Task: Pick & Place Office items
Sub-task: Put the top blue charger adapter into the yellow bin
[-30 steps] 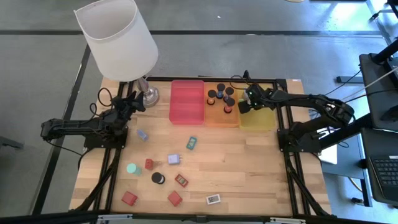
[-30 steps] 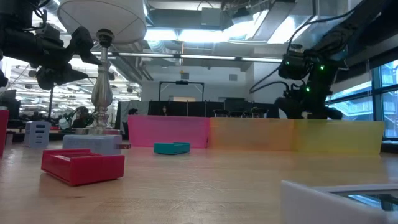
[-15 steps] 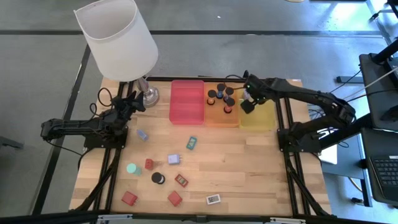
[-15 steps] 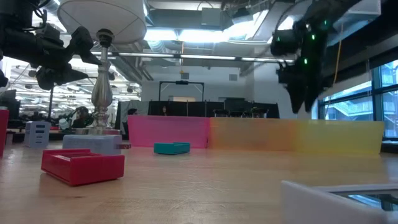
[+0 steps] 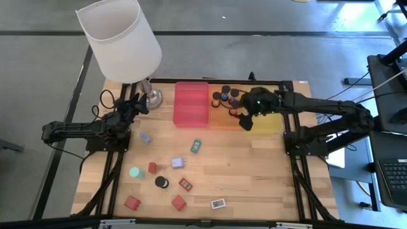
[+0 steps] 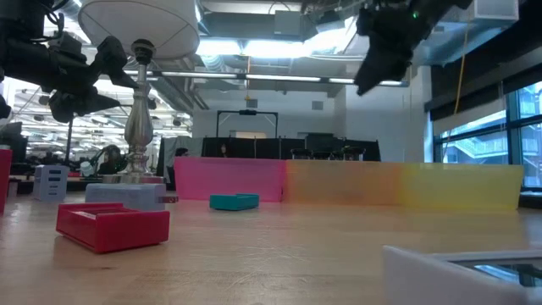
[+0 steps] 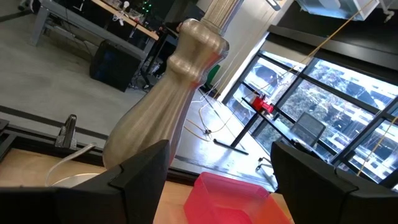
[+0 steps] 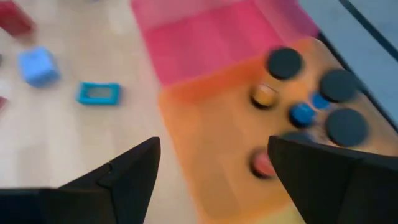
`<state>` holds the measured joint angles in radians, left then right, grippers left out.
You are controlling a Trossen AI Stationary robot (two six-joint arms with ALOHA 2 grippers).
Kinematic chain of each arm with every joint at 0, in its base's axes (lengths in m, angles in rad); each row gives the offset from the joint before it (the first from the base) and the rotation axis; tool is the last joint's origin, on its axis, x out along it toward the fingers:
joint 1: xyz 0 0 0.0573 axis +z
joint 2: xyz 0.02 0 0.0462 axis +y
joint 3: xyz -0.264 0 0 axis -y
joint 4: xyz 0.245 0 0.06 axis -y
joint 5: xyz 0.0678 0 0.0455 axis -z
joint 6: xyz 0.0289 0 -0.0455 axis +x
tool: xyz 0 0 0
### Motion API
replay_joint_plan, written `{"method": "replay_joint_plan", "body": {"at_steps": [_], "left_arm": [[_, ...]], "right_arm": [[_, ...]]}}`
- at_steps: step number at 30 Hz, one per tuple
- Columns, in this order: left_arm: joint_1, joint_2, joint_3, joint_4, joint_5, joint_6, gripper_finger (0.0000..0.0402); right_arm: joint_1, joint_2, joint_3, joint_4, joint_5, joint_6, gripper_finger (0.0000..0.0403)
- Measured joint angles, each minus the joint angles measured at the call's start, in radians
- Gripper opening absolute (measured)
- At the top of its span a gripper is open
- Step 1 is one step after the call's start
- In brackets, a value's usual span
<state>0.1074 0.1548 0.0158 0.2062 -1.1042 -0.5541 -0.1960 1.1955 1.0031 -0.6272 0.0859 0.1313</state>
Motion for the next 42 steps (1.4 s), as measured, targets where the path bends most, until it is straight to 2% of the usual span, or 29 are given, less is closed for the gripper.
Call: {"method": "replay_joint_plan", "body": {"at_steps": [5, 17, 28, 34, 39, 42], "left_arm": [[0.000, 0.000, 0.000, 0.000, 0.000, 0.000, 0.0276], [0.000, 0.000, 0.000, 0.000, 0.000, 0.000, 0.0276], [0.000, 0.000, 0.000, 0.007, 0.011, -0.030, 0.0276], [0.000, 0.000, 0.000, 0.011, 0.130, -0.114, 0.0276], [-0.007, 0.025, -0.001, 0.135, 0.505, -0.073, 0.0276], [-0.034, 0.086, 0.007, 0.251, 0.614, -0.094, 0.0276]], "right_arm": [[0.067, 0.006, 0.000, 0.037, 0.009, 0.042, 0.0299], [0.176, -0.054, 0.000, 0.010, 0.184, 0.048, 0.0299], [0.202, -0.195, 0.000, -0.146, 0.336, 0.203, 0.0300], [0.200, -0.244, 0.000, -0.199, 0.396, 0.218, 0.0300], [0.200, -0.257, 0.000, -0.211, 0.450, 0.179, 0.0300], [0.200, -0.257, 0.000, -0.211, 0.477, 0.150, 0.0300]]}}
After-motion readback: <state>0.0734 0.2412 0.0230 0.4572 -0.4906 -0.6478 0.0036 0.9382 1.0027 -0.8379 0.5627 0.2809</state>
